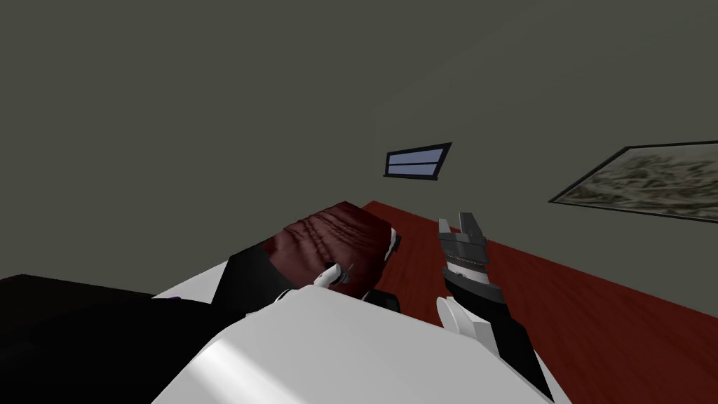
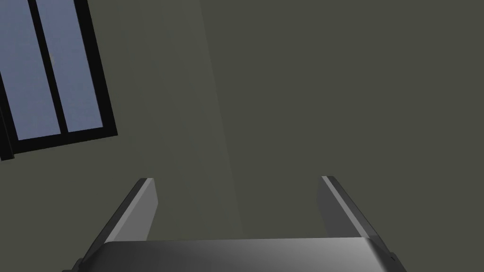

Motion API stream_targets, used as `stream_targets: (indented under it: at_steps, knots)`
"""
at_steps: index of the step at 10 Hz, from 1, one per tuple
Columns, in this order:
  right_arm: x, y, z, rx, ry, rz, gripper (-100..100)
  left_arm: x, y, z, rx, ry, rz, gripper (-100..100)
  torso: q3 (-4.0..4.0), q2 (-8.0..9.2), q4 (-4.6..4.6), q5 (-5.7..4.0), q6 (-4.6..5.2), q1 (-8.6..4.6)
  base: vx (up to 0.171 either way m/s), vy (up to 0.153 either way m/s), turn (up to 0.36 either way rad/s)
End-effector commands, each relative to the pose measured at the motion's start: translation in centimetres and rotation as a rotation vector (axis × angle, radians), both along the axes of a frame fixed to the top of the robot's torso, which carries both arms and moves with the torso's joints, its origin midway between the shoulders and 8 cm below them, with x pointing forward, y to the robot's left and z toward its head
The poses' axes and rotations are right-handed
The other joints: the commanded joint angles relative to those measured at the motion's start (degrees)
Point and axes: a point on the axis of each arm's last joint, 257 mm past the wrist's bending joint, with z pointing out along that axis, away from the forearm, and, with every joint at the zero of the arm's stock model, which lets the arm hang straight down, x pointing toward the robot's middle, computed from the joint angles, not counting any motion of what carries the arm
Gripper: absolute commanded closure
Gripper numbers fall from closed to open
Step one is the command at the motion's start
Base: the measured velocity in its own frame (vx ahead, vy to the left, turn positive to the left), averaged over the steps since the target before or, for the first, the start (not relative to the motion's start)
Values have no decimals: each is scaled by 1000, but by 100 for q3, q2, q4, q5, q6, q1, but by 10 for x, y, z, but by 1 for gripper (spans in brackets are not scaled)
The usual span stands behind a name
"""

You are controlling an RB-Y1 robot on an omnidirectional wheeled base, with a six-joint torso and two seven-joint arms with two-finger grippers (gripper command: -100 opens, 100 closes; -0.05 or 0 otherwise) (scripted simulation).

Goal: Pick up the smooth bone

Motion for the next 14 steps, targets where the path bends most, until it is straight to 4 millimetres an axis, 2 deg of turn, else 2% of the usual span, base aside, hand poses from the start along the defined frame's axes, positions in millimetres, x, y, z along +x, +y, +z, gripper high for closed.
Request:
stream_targets:
  at_steps: [1,3,4,8,9,10,14]
  knots:
    - [0,0,0,0,0,0,0,-2,5,-3,3,-1,43,-100,0,0,0,0,0,0,-38,28,-270]
    - [0,0,0,0,0,0,0,-3,6,-4,1,2,52,-100,0,1,0,0,0,0,-30,25,-151]
    - [0,0,0,0,0,0,0,-3,7,-4,3,-1,56,100,-3,-7,-1,-1,-4,-3,0,0,0]
    - [0,0,0,0,0,0,0,-4,6,-4,0,1,56,100,-13,-22,-4,-4,-2,-6,0,0,0]
    - [0,0,0,0,0,0,0,-4,6,-5,0,1,56,0,-13,-22,-4,-4,-3,-6,0,0,0]
    - [0,0,0,0,0,0,0,-1,2,-1,2,-2,17,100,-13,-23,-4,-4,-3,-6,24,-20,364]
    - [0,0,0,0,0,0,0,4,-8,5,1,-2,-61,100,-18,-34,-5,-8,-4,-17,33,-32,218]
